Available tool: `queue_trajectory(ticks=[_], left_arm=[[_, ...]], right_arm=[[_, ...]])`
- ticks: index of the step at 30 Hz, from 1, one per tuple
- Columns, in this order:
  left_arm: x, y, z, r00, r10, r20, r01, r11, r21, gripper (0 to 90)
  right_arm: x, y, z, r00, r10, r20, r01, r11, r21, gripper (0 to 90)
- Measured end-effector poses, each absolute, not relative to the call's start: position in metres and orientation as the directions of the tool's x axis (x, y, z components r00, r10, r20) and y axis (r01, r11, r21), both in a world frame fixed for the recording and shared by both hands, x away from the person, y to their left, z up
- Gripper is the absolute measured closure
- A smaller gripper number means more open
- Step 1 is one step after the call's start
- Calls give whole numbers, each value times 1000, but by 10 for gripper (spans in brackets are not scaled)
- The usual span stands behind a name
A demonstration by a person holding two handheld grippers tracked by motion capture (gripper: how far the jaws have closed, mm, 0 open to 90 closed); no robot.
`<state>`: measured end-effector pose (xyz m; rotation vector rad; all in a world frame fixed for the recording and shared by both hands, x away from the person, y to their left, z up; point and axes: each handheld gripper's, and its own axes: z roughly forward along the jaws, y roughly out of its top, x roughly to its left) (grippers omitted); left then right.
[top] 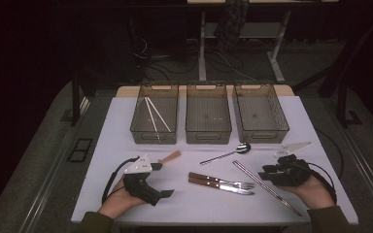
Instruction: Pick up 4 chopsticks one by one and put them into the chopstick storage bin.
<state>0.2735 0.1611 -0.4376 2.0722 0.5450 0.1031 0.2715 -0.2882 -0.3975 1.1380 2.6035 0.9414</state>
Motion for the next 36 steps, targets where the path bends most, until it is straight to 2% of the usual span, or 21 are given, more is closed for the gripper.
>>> queue_trajectory(ticks=[16,36], left_arm=[[274,161,-438,897,419,-141,339,-445,829,0],[274,160,-438,898,416,-142,339,-451,825,0]], right_arm=[[256,-308,-425,-703,701,120,647,562,515,783],[260,-302,-431,-725,683,88,633,611,475,817]])
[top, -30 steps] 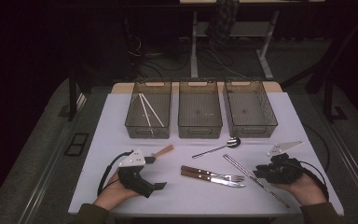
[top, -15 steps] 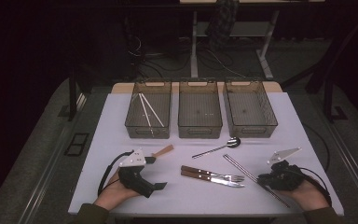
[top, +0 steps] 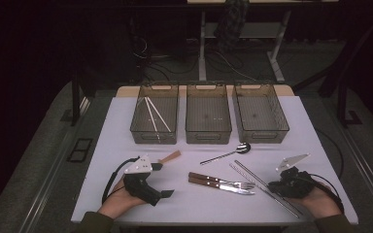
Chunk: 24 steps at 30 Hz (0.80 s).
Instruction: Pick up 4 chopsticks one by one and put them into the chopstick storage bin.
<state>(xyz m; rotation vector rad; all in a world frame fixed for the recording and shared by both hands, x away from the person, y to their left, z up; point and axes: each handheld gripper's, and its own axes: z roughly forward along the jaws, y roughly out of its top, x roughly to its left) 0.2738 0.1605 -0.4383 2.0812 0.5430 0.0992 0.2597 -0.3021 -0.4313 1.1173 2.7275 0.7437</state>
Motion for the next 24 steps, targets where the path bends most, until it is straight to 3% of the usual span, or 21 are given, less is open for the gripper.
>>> queue_trajectory(ticks=[24], left_arm=[[274,159,-439,901,412,-139,337,-460,821,0]], right_arm=[[259,-306,-434,-709,697,110,644,576,504,855]])
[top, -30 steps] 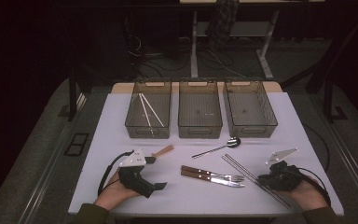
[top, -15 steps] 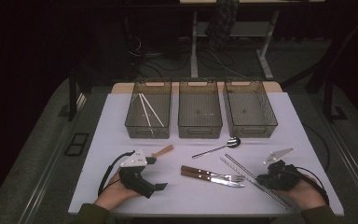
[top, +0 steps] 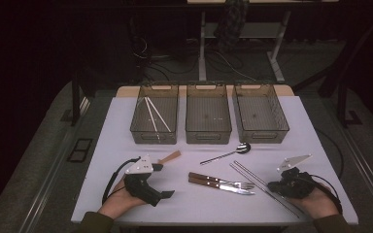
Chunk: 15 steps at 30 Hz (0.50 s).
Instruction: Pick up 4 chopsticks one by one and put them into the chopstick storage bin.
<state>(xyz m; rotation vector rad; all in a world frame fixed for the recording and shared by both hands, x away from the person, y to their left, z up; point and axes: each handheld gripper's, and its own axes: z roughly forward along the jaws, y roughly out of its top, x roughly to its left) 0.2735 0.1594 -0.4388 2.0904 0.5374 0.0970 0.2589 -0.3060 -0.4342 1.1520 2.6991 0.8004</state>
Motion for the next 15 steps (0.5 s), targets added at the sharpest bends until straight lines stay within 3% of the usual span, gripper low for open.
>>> queue_trajectory(ticks=[15], left_arm=[[274,159,-439,901,411,-140,338,-461,821,0]], right_arm=[[260,-316,-427,-688,707,163,645,493,584,853]])
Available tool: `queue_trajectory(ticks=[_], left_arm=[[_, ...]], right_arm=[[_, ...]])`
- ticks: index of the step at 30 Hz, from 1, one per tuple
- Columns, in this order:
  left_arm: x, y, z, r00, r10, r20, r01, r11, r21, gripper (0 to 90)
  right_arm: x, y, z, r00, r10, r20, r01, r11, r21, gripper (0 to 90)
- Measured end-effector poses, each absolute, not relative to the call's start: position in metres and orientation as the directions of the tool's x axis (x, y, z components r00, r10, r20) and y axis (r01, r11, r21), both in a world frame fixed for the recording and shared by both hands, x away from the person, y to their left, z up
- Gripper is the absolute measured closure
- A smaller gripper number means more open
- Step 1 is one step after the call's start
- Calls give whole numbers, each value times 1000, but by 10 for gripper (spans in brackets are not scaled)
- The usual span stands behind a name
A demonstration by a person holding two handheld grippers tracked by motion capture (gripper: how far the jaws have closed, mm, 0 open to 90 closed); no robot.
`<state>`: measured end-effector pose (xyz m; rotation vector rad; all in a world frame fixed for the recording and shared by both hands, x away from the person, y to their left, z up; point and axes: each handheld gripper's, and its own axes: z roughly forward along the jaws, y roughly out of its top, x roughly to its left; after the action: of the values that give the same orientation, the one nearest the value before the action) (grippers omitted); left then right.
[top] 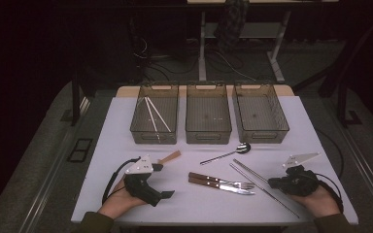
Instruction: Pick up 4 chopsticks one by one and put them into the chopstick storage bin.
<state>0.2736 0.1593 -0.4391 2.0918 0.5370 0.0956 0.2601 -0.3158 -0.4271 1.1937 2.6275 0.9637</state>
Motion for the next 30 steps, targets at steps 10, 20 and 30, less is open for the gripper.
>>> queue_trajectory(ticks=[10,20,30], left_arm=[[274,159,-439,900,412,-141,340,-461,820,0],[274,159,-439,899,413,-143,341,-459,821,0],[274,159,-439,897,417,-145,343,-454,822,0]], right_arm=[[260,-322,-414,-684,710,171,615,433,659,853],[262,-325,-404,-678,709,193,596,377,709,853],[269,-316,-394,-682,702,202,575,345,742,852]])
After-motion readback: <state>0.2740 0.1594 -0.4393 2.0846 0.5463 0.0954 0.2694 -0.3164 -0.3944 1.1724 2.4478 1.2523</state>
